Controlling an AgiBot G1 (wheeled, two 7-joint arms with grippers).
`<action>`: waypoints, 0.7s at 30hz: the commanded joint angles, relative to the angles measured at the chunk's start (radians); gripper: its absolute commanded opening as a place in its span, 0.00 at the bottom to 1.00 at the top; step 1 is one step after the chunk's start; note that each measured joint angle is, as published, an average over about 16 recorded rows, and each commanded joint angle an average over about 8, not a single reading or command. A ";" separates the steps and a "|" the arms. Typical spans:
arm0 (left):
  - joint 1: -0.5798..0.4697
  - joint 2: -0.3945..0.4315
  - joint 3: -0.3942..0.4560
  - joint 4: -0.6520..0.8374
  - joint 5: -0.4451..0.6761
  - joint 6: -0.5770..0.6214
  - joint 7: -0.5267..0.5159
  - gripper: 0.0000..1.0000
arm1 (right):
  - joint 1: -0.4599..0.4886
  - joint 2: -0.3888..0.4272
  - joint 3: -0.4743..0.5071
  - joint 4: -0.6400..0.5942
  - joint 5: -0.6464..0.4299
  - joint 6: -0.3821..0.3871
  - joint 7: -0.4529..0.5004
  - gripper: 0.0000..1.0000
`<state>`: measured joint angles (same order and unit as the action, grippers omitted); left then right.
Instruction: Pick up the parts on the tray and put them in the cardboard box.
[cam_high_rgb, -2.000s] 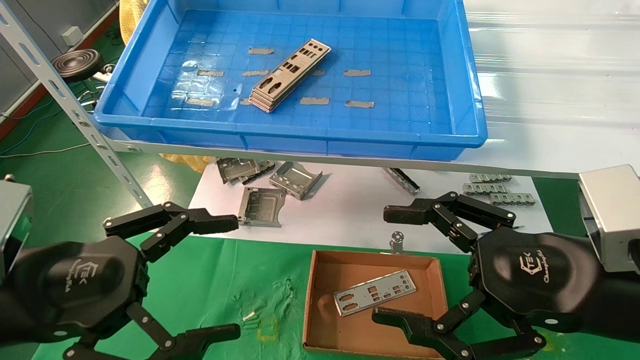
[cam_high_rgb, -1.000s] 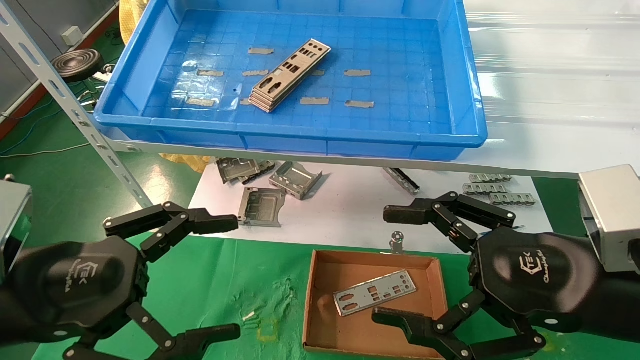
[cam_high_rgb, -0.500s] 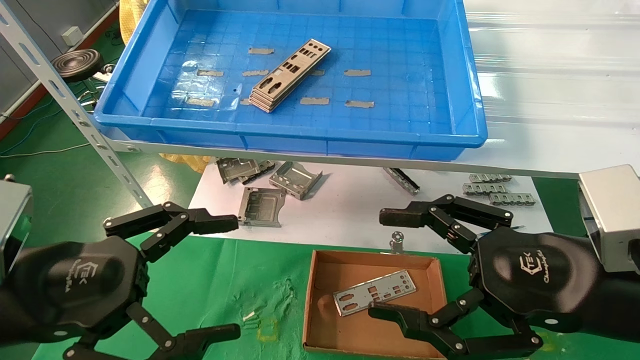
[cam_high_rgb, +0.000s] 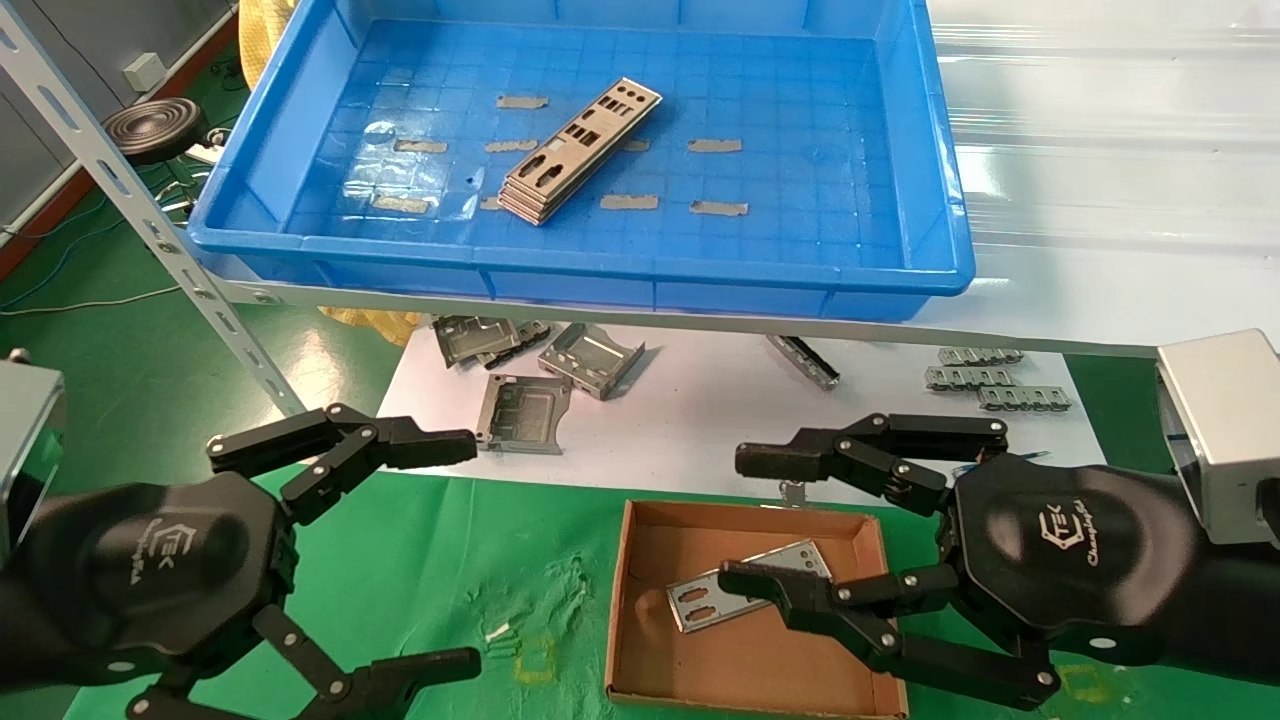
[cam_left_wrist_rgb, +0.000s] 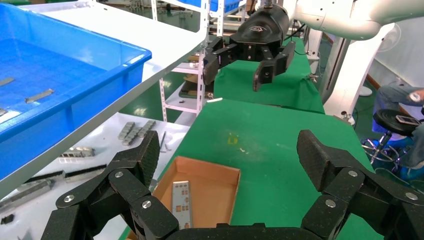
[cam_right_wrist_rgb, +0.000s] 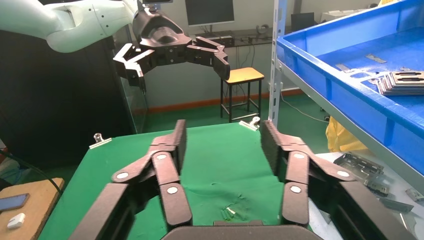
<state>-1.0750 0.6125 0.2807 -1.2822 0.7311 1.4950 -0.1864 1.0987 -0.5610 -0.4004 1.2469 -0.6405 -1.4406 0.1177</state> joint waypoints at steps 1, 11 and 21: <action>0.000 0.000 0.000 0.000 0.000 0.000 0.000 1.00 | 0.000 0.000 0.000 0.000 0.000 0.000 0.000 0.00; 0.000 0.000 0.000 0.000 0.000 0.000 0.000 1.00 | 0.000 0.000 0.000 0.000 0.000 0.000 0.000 0.00; 0.000 0.000 0.000 0.000 0.000 0.000 0.000 1.00 | 0.000 0.000 0.000 0.000 0.000 0.000 0.000 0.00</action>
<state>-1.0750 0.6124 0.2806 -1.2823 0.7311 1.4951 -0.1865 1.0987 -0.5610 -0.4004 1.2469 -0.6405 -1.4406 0.1177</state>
